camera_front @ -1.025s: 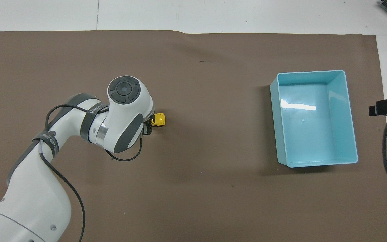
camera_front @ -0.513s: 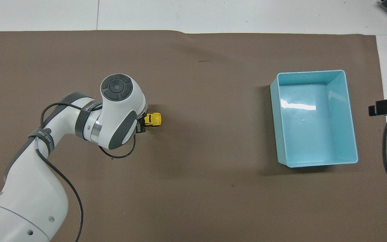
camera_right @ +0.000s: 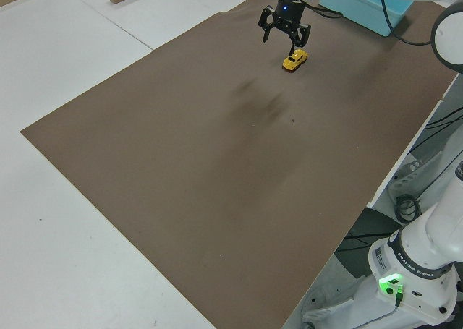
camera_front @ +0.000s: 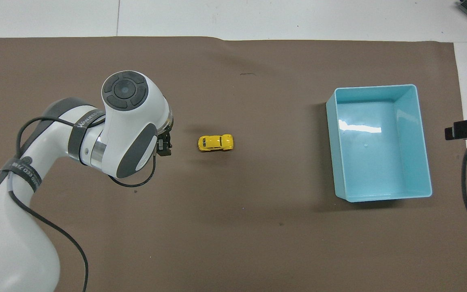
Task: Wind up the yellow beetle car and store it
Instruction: 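Release the car with the left gripper so it rolls toward the box, then raise the left gripper away while the right gripper reaches the box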
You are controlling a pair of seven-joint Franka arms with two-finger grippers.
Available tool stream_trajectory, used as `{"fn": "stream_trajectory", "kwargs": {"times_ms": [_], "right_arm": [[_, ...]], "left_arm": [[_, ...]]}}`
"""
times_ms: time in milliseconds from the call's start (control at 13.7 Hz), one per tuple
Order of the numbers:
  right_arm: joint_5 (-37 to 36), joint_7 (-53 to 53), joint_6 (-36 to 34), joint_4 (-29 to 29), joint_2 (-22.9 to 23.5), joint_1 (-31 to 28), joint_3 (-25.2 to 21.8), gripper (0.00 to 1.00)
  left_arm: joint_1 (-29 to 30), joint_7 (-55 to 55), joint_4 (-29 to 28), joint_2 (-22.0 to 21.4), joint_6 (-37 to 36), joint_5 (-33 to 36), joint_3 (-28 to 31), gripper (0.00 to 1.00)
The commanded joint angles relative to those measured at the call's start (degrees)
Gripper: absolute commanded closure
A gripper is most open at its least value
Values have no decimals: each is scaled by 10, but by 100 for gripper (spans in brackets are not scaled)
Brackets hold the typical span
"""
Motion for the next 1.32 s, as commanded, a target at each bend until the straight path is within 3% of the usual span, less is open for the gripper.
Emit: {"fn": "stream_trajectory", "kwargs": {"times_ms": [0,366,732,1245], "right_arm": [[-1,7,-9,0,-3,1,-1,0],[1,-109,-22,-12,-14,2,18,0],[-6,-200,-35,-17,-21,2,51,0],[-9,-413,-31,-34,-34,3,91,0]], "left_arm": [[1,7,7,1,-6,6,2,0],[5,11,14,4,-5,10,3,0],[9,117,31,-18,-13,6,3,0],[31,384,22,-75,-37,1,4,0]]}}
